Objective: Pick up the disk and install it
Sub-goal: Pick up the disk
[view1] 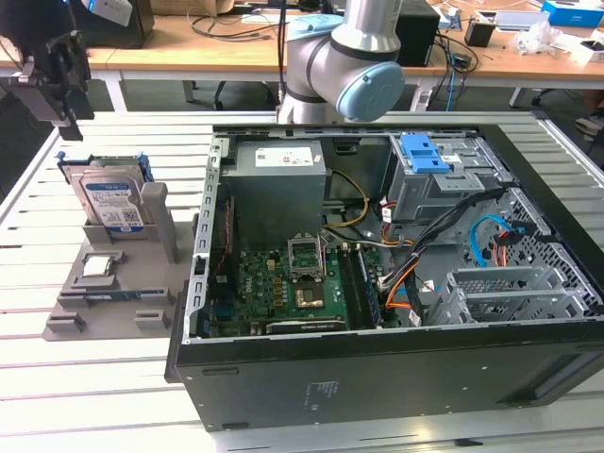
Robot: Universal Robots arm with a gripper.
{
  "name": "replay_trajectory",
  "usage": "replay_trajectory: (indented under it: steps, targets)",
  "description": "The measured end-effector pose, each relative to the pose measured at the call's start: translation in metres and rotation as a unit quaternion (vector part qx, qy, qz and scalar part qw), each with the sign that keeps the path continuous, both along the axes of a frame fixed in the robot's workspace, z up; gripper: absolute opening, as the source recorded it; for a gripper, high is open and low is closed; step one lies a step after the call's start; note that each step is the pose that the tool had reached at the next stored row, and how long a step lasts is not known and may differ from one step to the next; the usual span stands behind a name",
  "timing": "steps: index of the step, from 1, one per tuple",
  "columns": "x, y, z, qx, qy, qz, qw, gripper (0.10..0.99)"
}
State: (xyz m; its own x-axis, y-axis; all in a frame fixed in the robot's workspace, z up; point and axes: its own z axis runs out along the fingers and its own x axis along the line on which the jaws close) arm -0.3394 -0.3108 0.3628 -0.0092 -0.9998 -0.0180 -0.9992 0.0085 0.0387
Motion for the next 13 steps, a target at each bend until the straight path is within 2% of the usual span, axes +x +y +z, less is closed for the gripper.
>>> replay_trajectory:
  steps: [2, 4, 6, 13]
  targets:
    - [-0.0003, -0.0072, -0.0011, 0.0001, -0.0001, 0.0, 1.0, 0.541]
    - [-0.0006, -0.0172, -0.002, 0.0, -0.0001, 0.0, 1.0, 0.541]
    - [-0.0006, -0.0235, -0.0055, 0.0001, -0.0002, 0.0, 1.0, 0.541]
    - [-0.0006, -0.0246, -0.0186, -0.0016, -0.0001, 0.008, 1.0, 0.541]
